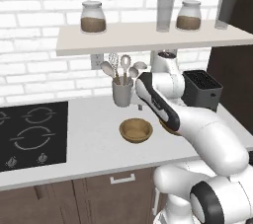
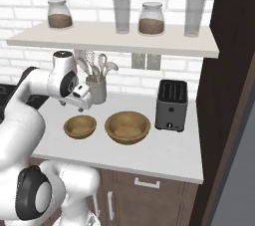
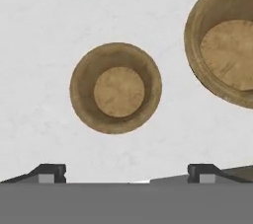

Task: Pick up the bowls on the counter and stack them on top of one another in the open cabinet. Place the smaller bowl on top of the larger bowl.

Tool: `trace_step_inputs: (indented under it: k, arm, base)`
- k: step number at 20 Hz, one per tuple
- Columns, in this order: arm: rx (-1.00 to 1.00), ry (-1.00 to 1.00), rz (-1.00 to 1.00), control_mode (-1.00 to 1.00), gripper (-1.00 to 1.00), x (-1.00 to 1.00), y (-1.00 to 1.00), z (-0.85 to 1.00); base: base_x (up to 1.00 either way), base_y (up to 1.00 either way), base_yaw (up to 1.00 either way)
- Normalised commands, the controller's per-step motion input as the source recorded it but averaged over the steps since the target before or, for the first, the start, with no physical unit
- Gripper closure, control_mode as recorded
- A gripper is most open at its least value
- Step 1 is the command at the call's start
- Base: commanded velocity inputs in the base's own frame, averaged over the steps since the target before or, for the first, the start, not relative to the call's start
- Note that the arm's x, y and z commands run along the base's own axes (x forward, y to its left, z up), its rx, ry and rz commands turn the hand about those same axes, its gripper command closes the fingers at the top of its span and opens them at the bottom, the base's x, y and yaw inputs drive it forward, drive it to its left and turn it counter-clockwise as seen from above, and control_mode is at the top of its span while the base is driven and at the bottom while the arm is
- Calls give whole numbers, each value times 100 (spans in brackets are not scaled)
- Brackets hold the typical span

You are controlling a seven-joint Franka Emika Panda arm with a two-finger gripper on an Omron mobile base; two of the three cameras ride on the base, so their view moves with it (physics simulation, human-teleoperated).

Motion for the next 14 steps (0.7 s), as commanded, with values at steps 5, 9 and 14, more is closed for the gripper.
trace_step_inputs:
  k: [5, 9, 14]
  arm:
    - [28, 1, -29, -100, -100, 12, 6, -100]
    - [23, 5, -28, -100, -100, 28, 0, -77]
    - [0, 13, -12, -100, -100, 9, 0, -14]
  base:
    - [0, 0, 0]
    - [0, 0, 0]
    - [0, 0, 0]
